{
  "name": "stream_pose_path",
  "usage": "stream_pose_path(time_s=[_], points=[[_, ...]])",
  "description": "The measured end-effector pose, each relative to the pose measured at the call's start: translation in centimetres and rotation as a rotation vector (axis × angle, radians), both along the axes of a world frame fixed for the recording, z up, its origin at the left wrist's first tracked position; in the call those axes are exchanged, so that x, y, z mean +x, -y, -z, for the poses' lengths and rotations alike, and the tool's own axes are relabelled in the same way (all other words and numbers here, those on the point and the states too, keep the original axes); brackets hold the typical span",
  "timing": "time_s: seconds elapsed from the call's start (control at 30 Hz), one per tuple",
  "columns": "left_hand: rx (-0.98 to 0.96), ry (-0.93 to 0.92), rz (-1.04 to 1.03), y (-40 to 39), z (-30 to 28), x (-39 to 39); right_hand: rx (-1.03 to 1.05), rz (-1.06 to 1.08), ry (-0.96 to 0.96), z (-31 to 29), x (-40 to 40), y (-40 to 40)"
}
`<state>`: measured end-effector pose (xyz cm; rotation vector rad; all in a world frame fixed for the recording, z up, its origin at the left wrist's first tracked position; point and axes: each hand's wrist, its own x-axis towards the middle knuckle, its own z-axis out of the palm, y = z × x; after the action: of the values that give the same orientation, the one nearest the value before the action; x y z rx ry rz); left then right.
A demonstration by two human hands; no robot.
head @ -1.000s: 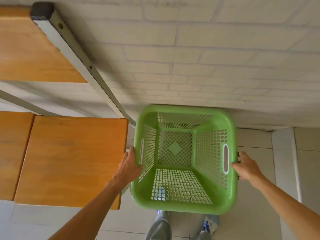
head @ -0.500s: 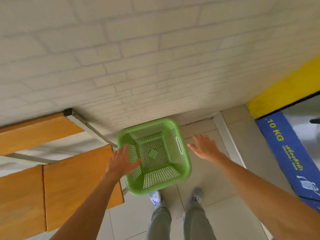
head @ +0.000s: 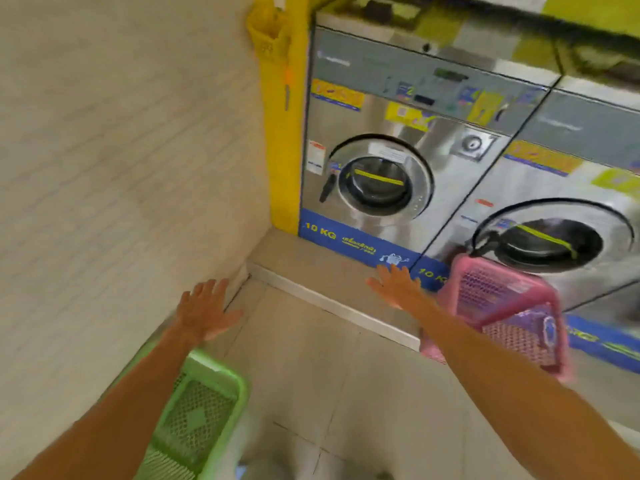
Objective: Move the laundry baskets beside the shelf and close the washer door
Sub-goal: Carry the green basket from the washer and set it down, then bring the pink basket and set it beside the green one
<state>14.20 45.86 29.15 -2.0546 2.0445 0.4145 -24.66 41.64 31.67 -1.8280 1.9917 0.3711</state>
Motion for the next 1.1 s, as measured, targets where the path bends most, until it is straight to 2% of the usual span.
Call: stream_pose_path(time_s=[0.1,0.23,0.37,0.47,0.57,0.77,0.93,1.1], points=[[-0.06,-0.028,0.133,2.9,-2.0,-11.4,0.005,0.172,-0.012,-1.0,-12.3,-3.6],[-0.034,-0.102,0.251,4.9,-3.0,-26.4,0.0,0.344,-0.031,-1.4,-27.2,-9.9],[-0.074,-0.231,0.37,6.5,-3.8,-39.5,-0.06,0.564,-0.038,-1.6,-38.2,-15.1],[-0.075,-0.279,0.429,7.4,-4.2,-46.5,-0.059,0.673,-0.022,-1.1,-44.0,-16.8],[-0.063,-0.251,0.493,8.2,-3.5,-51.8,-0.056,0.745,0.033,-0.2,-48.0,-16.6],[-0.02,-0.264,0.487,11.7,0.4,-58.6,-0.063,0.727,0.077,2.7,-53.9,-13.1],[0.053,-0.205,0.486,17.2,5.6,-63.4,-0.055,0.738,0.131,7.0,-58.7,-7.7],[0.188,-0.199,0.438,21.1,12.5,-66.7,0.038,0.783,0.167,13.4,-61.9,-2.9]])
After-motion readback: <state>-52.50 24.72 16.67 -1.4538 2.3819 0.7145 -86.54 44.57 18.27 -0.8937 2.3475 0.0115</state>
